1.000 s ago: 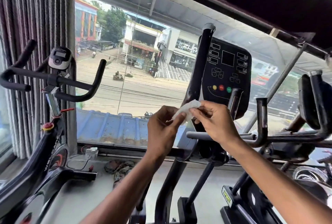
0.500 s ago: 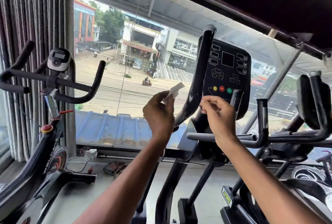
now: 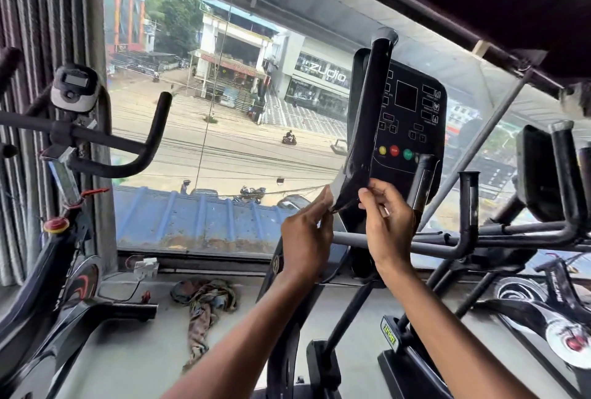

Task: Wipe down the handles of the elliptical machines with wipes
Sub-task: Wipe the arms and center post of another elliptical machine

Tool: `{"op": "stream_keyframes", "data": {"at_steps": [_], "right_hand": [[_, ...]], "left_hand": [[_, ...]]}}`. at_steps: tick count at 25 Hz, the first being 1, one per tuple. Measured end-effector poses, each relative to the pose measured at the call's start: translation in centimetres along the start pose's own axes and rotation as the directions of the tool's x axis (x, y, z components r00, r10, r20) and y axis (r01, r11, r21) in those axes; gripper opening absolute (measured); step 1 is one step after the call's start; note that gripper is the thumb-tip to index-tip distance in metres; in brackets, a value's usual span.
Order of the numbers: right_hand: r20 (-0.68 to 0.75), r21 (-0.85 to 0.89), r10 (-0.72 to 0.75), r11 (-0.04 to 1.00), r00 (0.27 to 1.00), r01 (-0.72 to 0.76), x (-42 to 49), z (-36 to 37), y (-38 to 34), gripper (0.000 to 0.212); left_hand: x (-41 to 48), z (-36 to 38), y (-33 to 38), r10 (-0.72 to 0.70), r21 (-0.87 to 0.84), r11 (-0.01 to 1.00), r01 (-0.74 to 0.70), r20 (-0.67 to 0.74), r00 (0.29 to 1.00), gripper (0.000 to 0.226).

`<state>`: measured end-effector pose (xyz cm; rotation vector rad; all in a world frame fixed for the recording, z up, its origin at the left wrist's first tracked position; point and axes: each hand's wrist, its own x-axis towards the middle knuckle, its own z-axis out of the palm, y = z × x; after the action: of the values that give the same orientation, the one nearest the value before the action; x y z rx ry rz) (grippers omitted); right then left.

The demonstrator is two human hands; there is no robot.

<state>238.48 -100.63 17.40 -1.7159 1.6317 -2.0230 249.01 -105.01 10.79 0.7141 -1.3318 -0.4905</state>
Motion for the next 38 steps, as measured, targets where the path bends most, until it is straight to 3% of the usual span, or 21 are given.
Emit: {"op": "stream_keyframes", "data": {"at_steps": [2,6,10,13,17,21,25,28,32,36,38], "right_hand": [[0.007,-0.034,-0.019,0.999,1.0,0.02,-0.8,0.2,0.5,0.024],[0.028,-0.037,-0.03,0.999,0.999,0.031,-1.6,0.7,0.7,0.034],[0.031,-0.138,-0.081,0.987,0.996,0.085,-1.8,0.8,1.7,0.03],[0.022,-0.215,-0.128,0.968,0.992,0.13,-2.3,1.0,3.2,0.025],[-0.005,-0.263,-0.157,0.953,0.988,0.15,-2.5,1.7,4.6,0.023],[-0.009,-0.276,-0.174,0.947,0.985,0.165,-2.8,2.3,5.2,0.024],[-0.077,-0.271,-0.153,0.954,0.985,0.127,-2.9,2.9,5.1,0.03],[-0.089,-0.285,-0.159,0.95,0.983,0.128,-2.9,3.1,4.9,0.031],[-0.103,-0.332,-0.152,0.937,0.983,0.11,-2.8,3.1,4.6,0.039],[-0.102,-0.335,-0.167,0.934,0.981,0.124,-3.2,3.3,4.3,0.032],[-0.111,-0.342,-0.173,0.931,0.979,0.126,-3.3,3.6,4.1,0.03]], "left_hand": [[0.0,-0.2,0.0,-0.03,0.009,1.0,0.03,0.025,0.999,0.036],[-0.5,0.2,-0.1,0.046,-0.004,0.999,-0.046,0.051,0.998,0.046],[-0.5,0.5,-2.5,-0.098,0.031,0.995,0.096,0.068,0.993,0.04],[-0.7,0.5,-1.8,0.008,-0.075,0.997,-0.003,0.061,0.998,0.043],[-0.3,0.8,-4.1,-0.091,-0.071,0.993,0.097,0.089,0.992,0.041],[-1.3,1.0,-3.0,0.05,-0.159,0.986,-0.041,0.055,0.997,0.042],[-0.4,1.1,-4.4,-0.053,-0.203,0.977,0.066,0.07,0.996,0.039],[-0.6,1.0,-3.8,0.001,-0.195,0.981,0.017,0.095,0.995,0.041],[0.5,0.7,-5.3,-0.177,-0.152,0.967,0.202,0.167,0.97,0.035],[0.2,0.3,-3.9,-0.005,-0.21,0.977,0.037,0.15,0.989,0.036],[0.3,1.0,-4.9,-0.034,-0.195,0.979,0.062,0.146,0.989,0.036]]}}
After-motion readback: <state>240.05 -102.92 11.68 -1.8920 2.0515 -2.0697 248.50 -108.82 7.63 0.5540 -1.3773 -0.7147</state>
